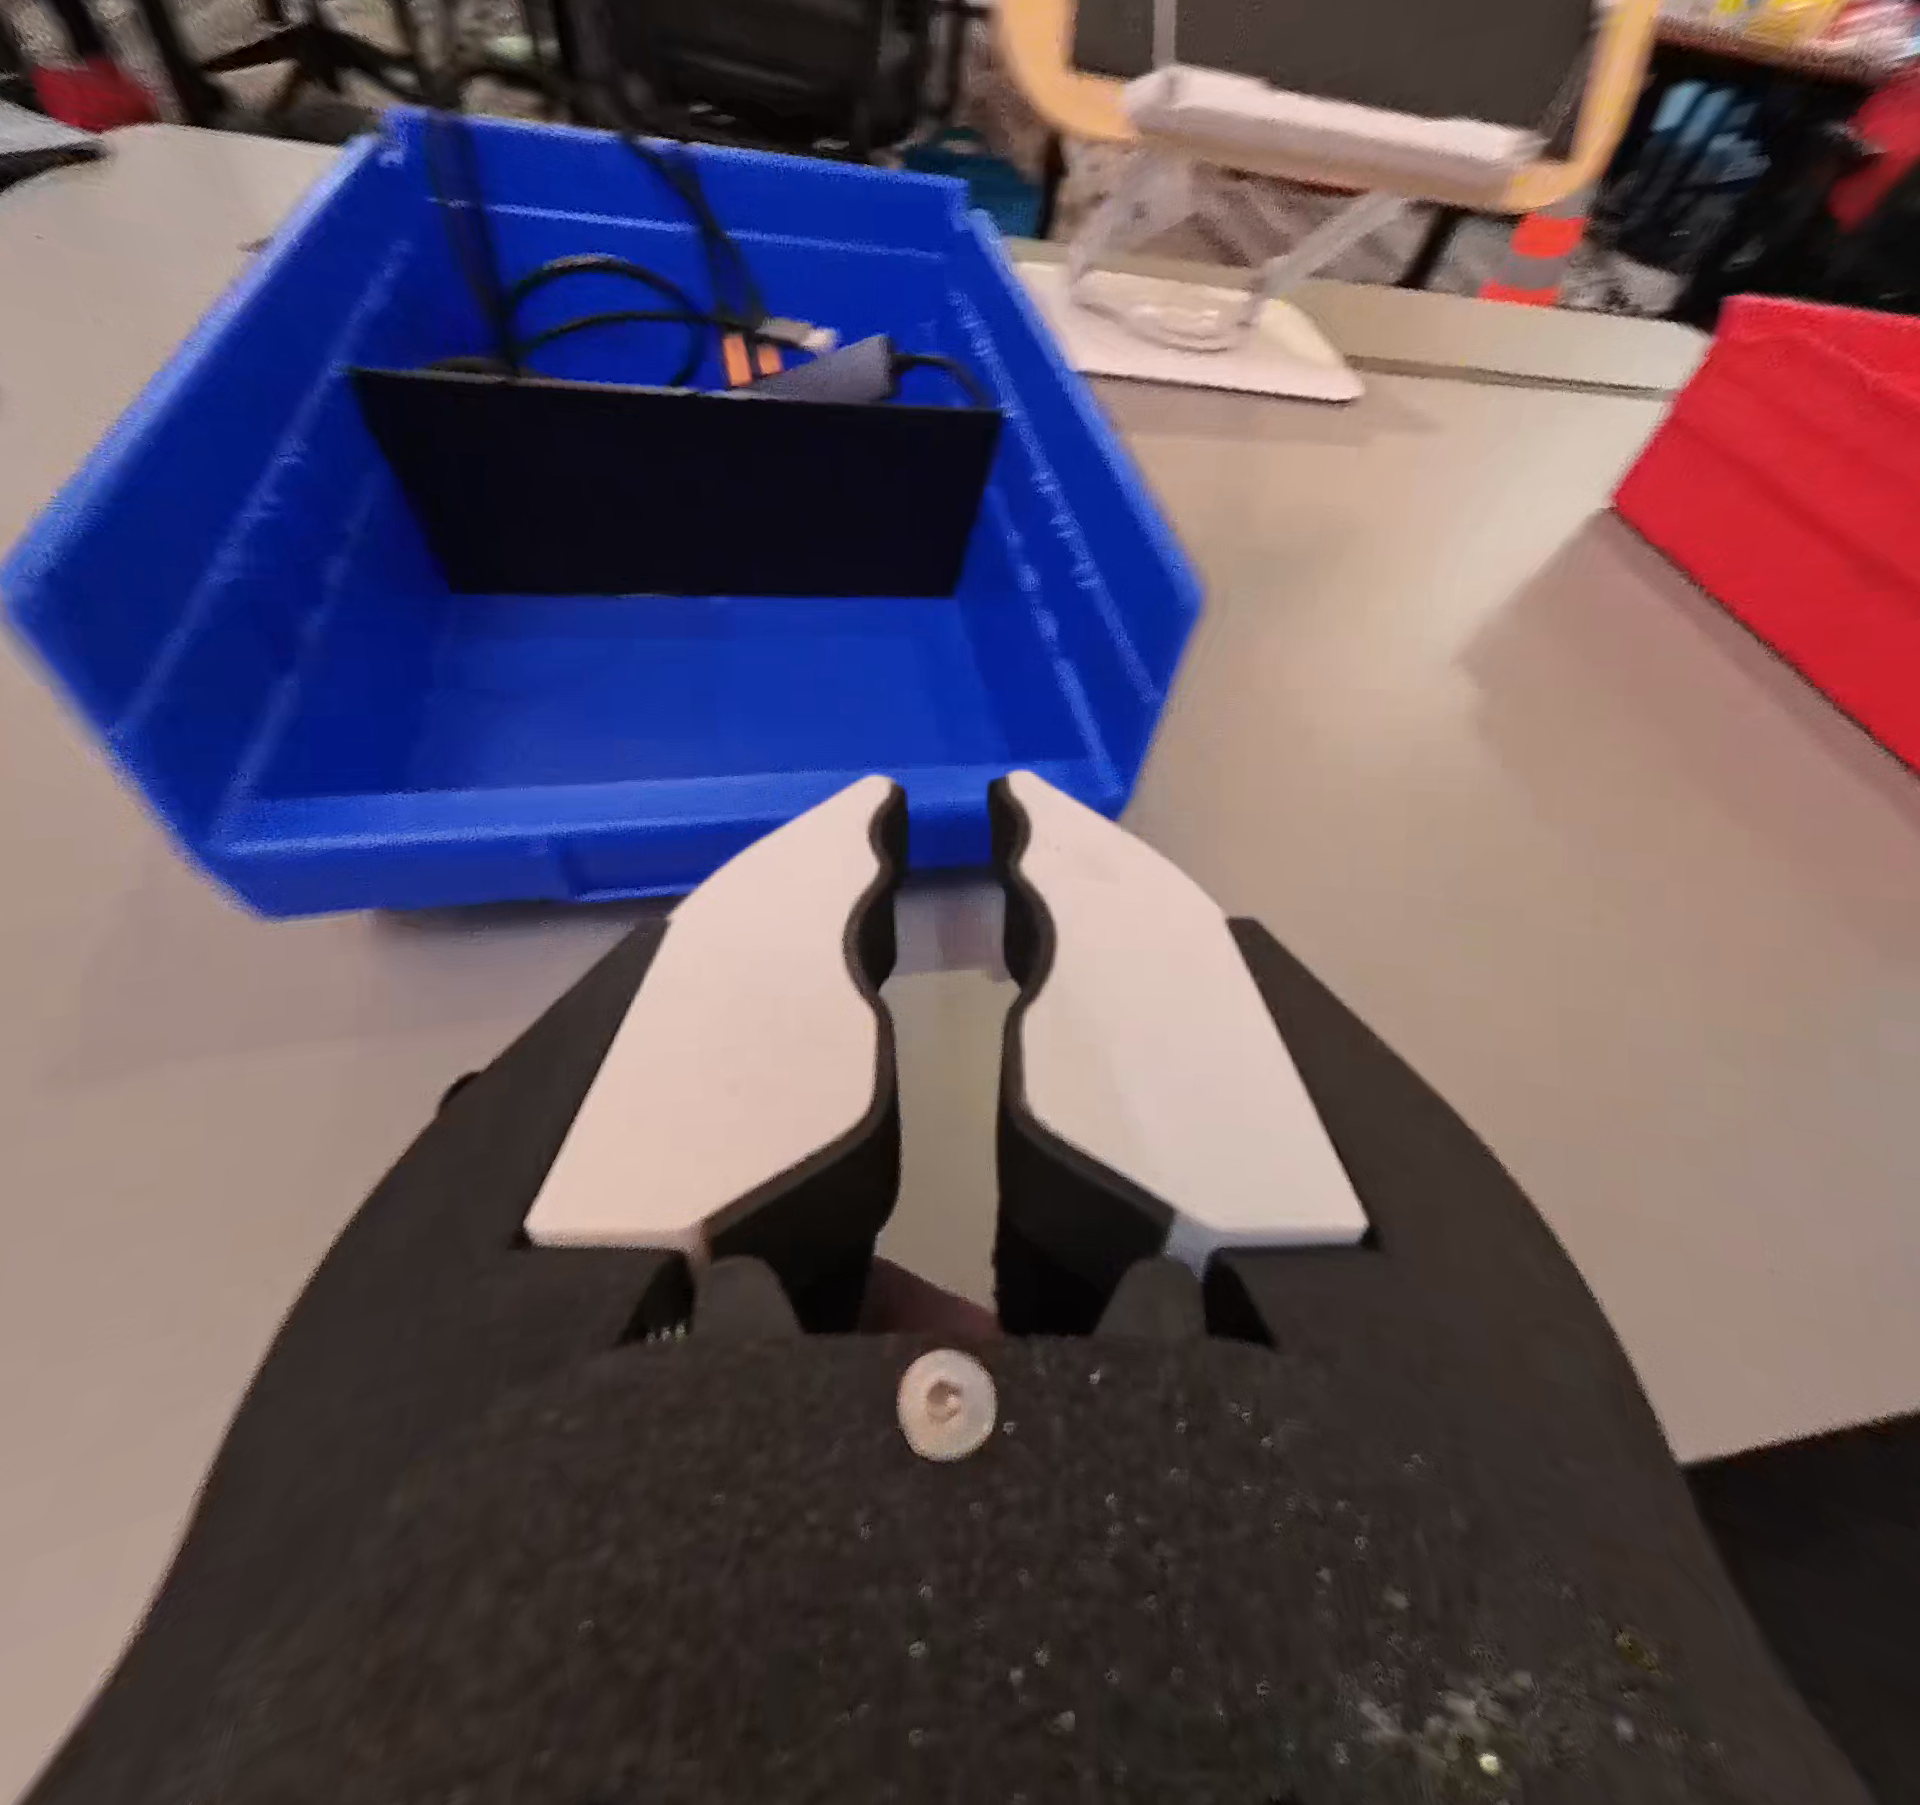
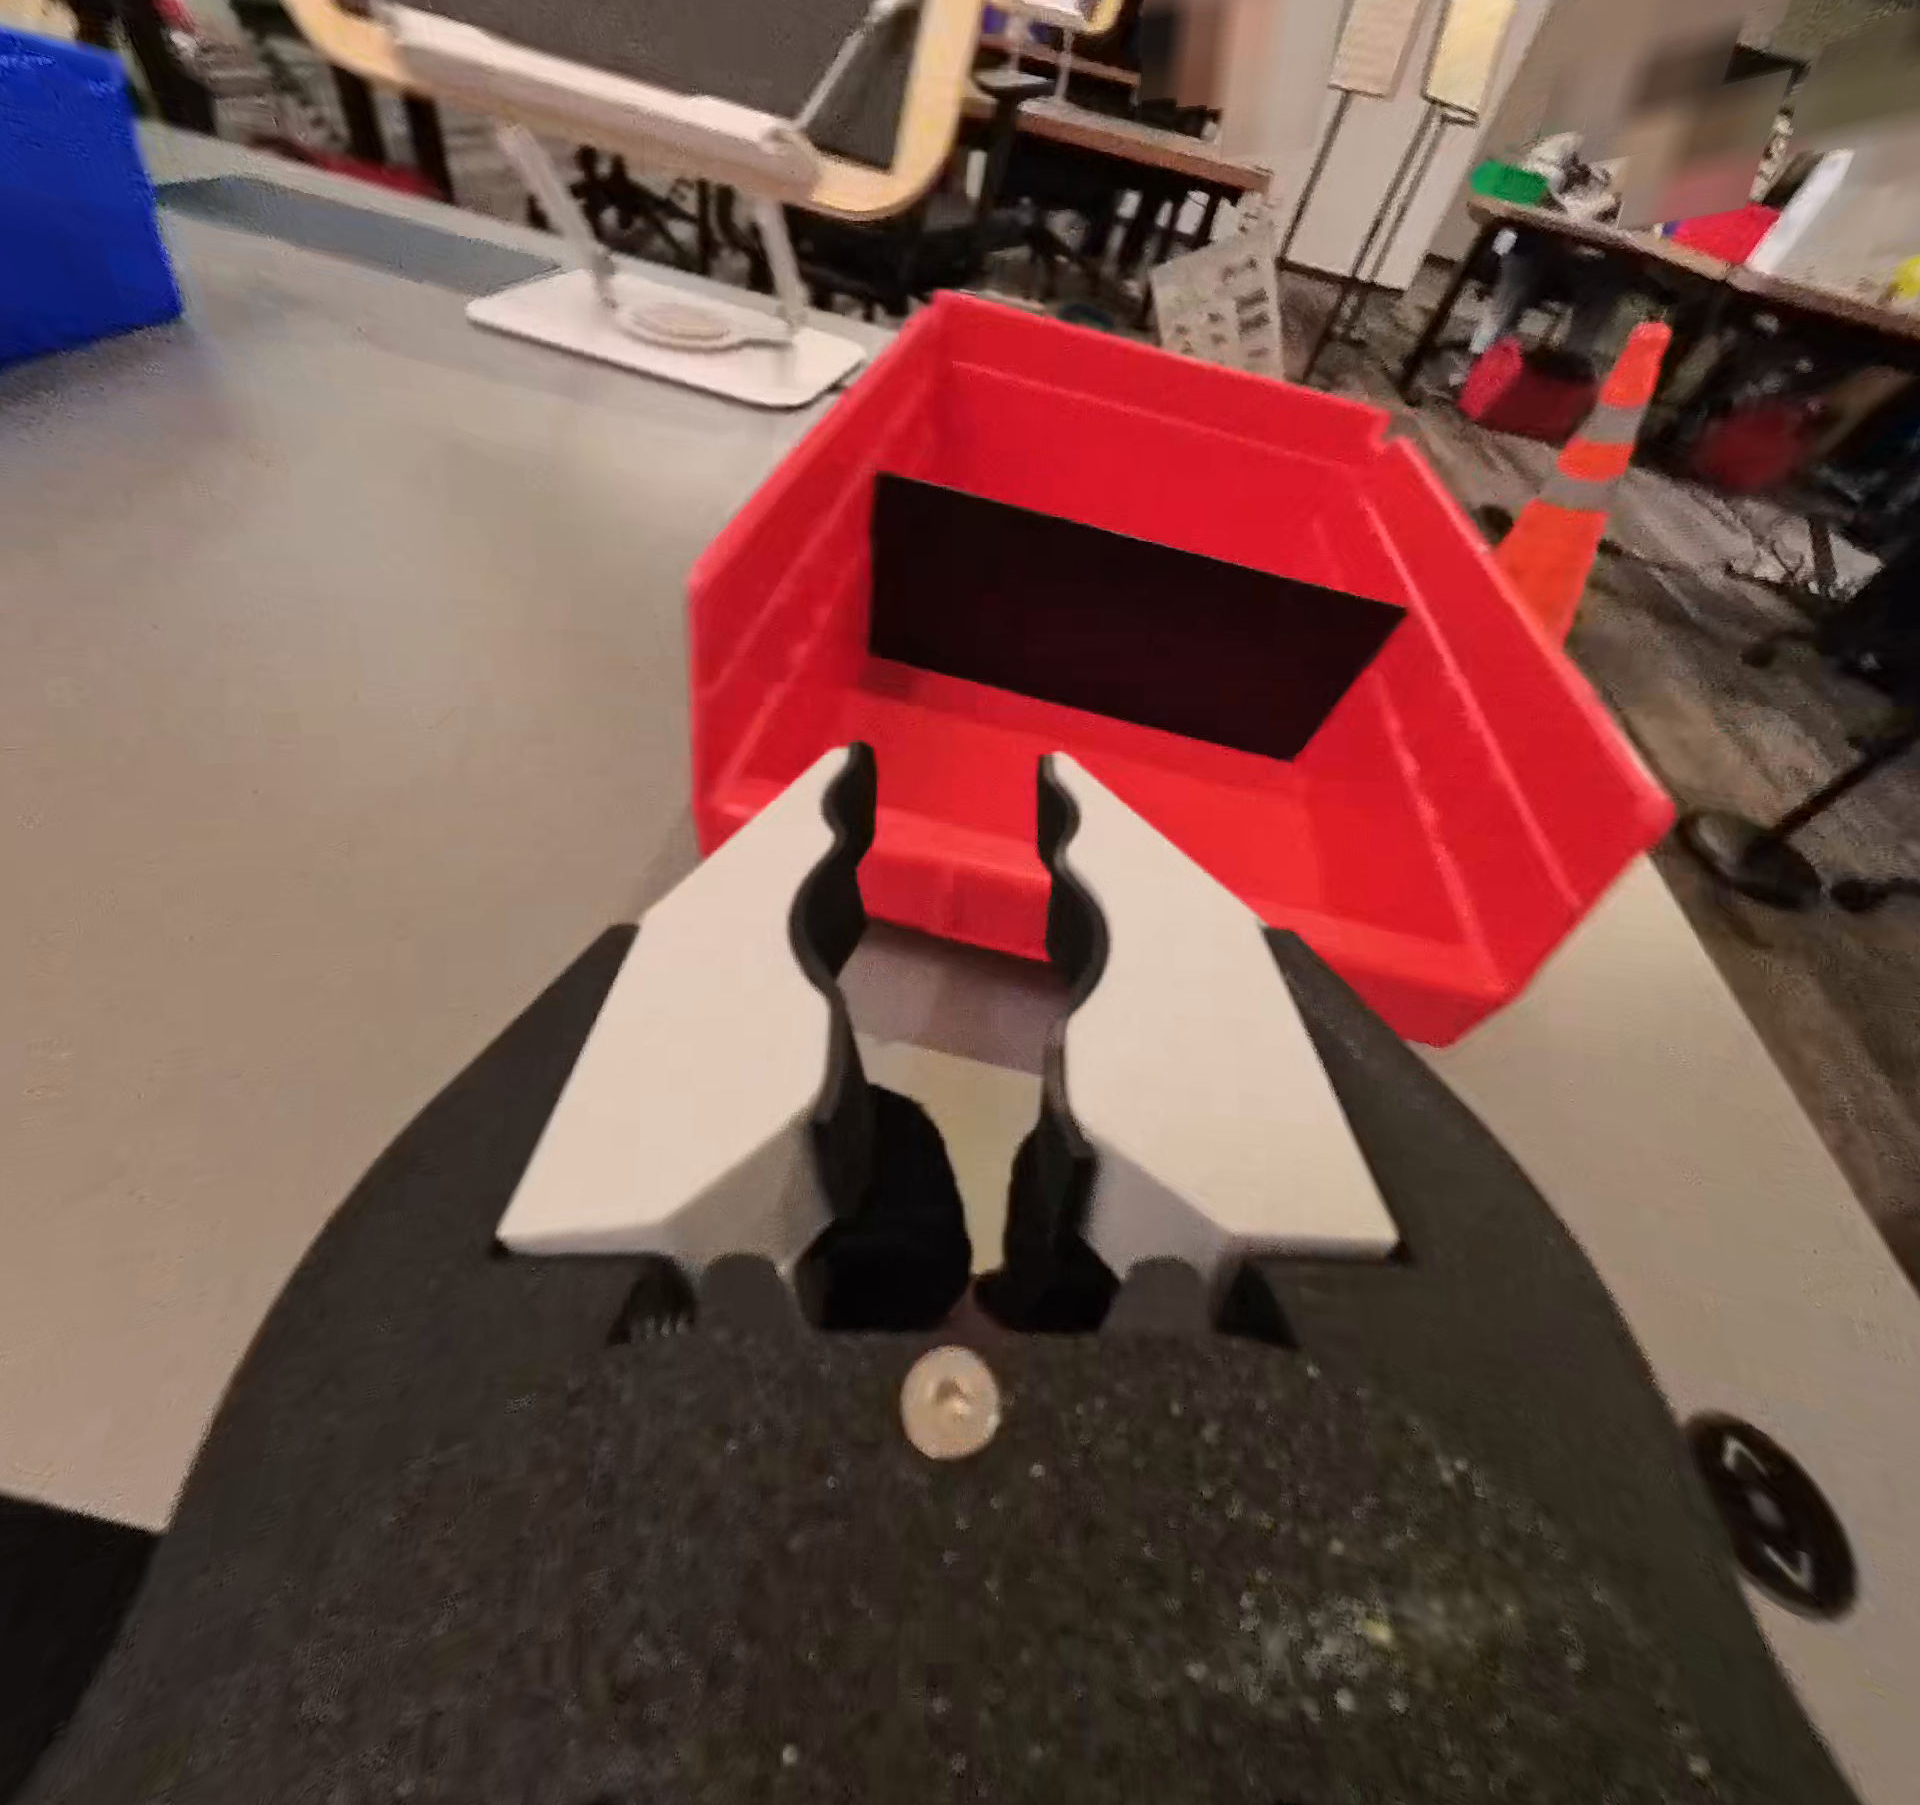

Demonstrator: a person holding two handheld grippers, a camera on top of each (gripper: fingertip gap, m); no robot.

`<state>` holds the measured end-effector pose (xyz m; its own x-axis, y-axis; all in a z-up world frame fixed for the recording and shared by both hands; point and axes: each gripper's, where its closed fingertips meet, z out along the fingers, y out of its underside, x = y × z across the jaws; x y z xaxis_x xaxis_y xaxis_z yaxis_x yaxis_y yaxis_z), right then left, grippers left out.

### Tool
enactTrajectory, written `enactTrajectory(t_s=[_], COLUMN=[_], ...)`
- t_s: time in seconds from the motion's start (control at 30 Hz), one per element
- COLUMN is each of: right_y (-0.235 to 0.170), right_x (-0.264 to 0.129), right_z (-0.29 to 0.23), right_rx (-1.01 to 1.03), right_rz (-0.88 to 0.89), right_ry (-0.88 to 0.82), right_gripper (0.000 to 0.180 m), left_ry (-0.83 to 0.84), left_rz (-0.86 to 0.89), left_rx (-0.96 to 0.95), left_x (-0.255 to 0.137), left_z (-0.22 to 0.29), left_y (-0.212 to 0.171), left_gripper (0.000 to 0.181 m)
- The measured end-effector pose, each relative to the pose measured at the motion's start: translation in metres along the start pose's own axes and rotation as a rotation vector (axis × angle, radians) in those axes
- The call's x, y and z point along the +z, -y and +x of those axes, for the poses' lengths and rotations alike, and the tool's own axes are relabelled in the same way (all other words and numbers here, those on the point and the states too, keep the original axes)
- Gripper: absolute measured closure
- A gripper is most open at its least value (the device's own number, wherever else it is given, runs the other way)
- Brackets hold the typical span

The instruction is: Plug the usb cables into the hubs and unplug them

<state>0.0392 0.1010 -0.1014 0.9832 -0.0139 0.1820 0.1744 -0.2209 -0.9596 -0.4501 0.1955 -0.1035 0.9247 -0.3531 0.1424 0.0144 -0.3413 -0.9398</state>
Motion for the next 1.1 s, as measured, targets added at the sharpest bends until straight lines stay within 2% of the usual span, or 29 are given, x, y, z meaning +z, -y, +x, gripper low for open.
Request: enactTrajectory(t_s=[0.1,0.27,0.43,0.73,1.1], right_y=[0.007,-0.029,-0.030,-0.031,-0.026], right_x=[0.000,0.018,0.018,0.018,0.015], right_z=[0.034,0.054,0.052,0.049,0.038], right_rx=[0.122,0.162,0.237,0.220,0.202], right_rz=[0.057,-0.089,-0.087,-0.097,-0.083], right_ry=[-0.031,-0.078,-0.052,-0.043,-0.030], right_gripper=[0.151,0.151,0.153,0.155,0.155], left_ry=[-0.030,0.020,-0.010,0.030,0.011], left_rz=[0.016,0.001,-0.043,-0.033,-0.064], left_rx=[0.072,0.125,0.065,0.181,0.164], left_x=[0.007,0.009,0.012,0.009,0.012], left_z=[0.006,-0.013,-0.013,-0.008,-0.005], left_y=[0.001,-0.001,-0.009,-0.008,-0.014], left_gripper=[0.165,0.164,0.164,0.164,0.163])
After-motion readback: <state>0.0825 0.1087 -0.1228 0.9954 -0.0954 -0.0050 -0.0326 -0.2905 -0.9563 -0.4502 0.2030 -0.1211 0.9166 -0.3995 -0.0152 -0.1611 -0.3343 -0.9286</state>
